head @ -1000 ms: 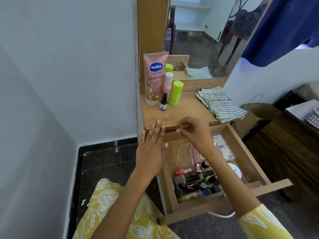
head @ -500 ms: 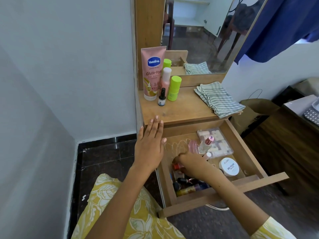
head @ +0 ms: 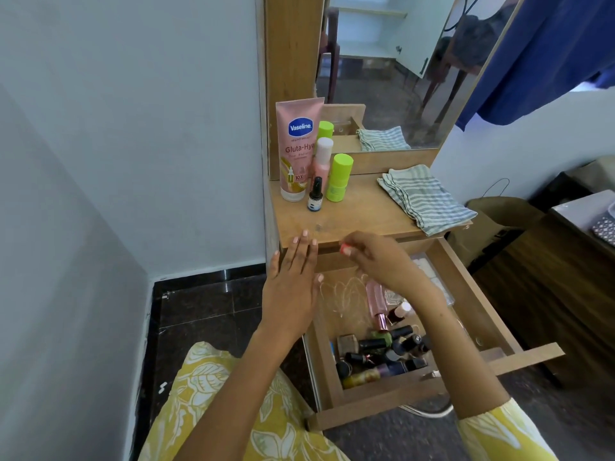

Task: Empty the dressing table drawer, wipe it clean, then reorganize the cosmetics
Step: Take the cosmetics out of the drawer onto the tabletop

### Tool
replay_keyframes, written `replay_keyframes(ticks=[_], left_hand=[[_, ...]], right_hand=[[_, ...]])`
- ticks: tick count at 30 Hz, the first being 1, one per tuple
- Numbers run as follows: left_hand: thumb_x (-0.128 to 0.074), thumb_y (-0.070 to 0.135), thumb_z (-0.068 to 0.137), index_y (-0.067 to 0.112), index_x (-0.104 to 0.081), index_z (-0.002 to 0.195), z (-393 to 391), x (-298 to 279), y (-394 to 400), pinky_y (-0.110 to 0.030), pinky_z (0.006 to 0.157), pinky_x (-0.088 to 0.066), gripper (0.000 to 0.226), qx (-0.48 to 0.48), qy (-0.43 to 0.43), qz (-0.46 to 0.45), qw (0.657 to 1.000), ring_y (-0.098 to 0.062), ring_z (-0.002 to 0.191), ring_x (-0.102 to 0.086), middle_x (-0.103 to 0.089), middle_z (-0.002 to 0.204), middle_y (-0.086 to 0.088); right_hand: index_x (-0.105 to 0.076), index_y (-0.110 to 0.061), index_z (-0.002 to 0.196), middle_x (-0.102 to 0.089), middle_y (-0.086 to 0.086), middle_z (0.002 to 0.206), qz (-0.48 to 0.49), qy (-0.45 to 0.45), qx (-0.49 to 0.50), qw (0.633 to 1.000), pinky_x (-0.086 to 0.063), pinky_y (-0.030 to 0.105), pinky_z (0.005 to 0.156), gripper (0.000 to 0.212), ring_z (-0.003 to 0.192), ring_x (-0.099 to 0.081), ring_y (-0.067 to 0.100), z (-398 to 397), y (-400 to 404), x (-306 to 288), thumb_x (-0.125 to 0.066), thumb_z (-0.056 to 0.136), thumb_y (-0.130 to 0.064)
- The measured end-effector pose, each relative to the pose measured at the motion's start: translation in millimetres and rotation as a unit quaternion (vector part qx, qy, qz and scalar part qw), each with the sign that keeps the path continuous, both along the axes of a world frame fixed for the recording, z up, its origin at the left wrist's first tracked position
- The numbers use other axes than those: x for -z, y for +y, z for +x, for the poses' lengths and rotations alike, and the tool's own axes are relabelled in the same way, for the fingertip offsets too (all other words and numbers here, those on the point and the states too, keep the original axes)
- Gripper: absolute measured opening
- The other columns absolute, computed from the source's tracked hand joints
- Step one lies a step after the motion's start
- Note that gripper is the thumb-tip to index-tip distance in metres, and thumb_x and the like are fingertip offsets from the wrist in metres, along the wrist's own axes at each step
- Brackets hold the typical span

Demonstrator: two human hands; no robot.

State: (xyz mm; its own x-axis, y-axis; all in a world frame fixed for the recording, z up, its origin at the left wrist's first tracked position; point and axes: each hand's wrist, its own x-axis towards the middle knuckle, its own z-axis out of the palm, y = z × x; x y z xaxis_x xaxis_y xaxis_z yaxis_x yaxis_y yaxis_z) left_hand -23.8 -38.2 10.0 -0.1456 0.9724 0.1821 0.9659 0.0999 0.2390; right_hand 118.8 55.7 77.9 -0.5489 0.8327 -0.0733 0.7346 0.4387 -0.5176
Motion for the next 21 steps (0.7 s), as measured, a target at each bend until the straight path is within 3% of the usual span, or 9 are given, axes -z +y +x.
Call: replay_keyframes(ticks=[3, 6, 9, 13, 17, 21], left_hand=[[-0.017, 0.036, 0.101, 0.019, 0.009, 0.148, 0, -1, 0, -0.036, 0.113, 0.010, 0.056, 0.003, -0.002, -0.004, 1.000, -0.014, 0.142, 0.017, 0.019, 0.155, 0.001], [-0.016, 0.036, 0.101, 0.019, 0.011, 0.148, 0, -1, 0, -0.036, 0.113, 0.010, 0.056, -0.001, -0.003, -0.007, 1.000, -0.014, 0.142, 0.018, 0.020, 0.155, 0.001], [-0.016, 0.037, 0.101, 0.020, 0.012, 0.147, 1, -1, -1, -0.035, 0.112, 0.012, 0.056, -0.005, 0.001, -0.007, 1.000, -0.015, 0.142, 0.018, 0.021, 0.154, 0.000], [-0.016, 0.037, 0.101, 0.021, 0.012, 0.147, 0, -1, -1, -0.034, 0.111, 0.014, 0.056, -0.002, -0.008, -0.003, 1.000, -0.013, 0.141, 0.020, 0.022, 0.154, 0.002], [-0.016, 0.037, 0.101, 0.021, 0.014, 0.146, 0, 1, 0, -0.034, 0.110, 0.015, 0.056, -0.005, -0.005, 0.001, 1.000, -0.013, 0.139, 0.022, 0.024, 0.152, 0.002], [-0.017, 0.036, 0.101, 0.021, 0.016, 0.145, 0, 2, 0, -0.034, 0.111, 0.014, 0.057, -0.005, 0.001, 0.002, 1.000, -0.013, 0.138, 0.023, 0.024, 0.152, 0.002]], right_hand=[[-0.069, -0.018, 0.094, -0.063, 0.000, 0.084, 0.062, 0.047, 0.121, 0.990, -0.045, 0.030, 0.072, 0.022, 0.082, -0.058, 0.017, -17, 12, -11, -0.075, 0.077, -0.030], [-0.065, -0.016, 0.082, -0.070, 0.006, 0.086, 0.052, 0.076, 0.176, 0.980, -0.049, 0.033, 0.073, 0.025, 0.086, -0.063, 0.021, -37, 22, -15, -0.083, 0.067, -0.023], [-0.064, -0.012, 0.087, -0.071, 0.010, 0.085, 0.056, 0.115, 0.185, 0.974, -0.051, 0.038, 0.077, 0.025, 0.086, -0.065, 0.025, -53, 29, -14, -0.081, 0.068, -0.014], [-0.047, -0.017, 0.068, -0.068, 0.013, 0.080, 0.054, 0.183, 0.222, 0.956, -0.050, 0.036, 0.068, 0.032, 0.078, -0.064, 0.026, -66, 36, -11, -0.076, 0.065, -0.004], [-0.063, -0.005, 0.075, -0.068, 0.013, 0.078, 0.086, 0.158, 0.222, 0.958, -0.043, 0.032, 0.060, 0.010, 0.073, -0.062, 0.026, -72, 45, -7, -0.070, 0.073, -0.011], [-0.069, 0.000, 0.078, -0.070, 0.017, 0.077, 0.092, 0.163, 0.227, 0.956, -0.050, 0.038, 0.066, 0.021, 0.075, -0.065, 0.031, -73, 50, 1, -0.067, 0.082, -0.020]])
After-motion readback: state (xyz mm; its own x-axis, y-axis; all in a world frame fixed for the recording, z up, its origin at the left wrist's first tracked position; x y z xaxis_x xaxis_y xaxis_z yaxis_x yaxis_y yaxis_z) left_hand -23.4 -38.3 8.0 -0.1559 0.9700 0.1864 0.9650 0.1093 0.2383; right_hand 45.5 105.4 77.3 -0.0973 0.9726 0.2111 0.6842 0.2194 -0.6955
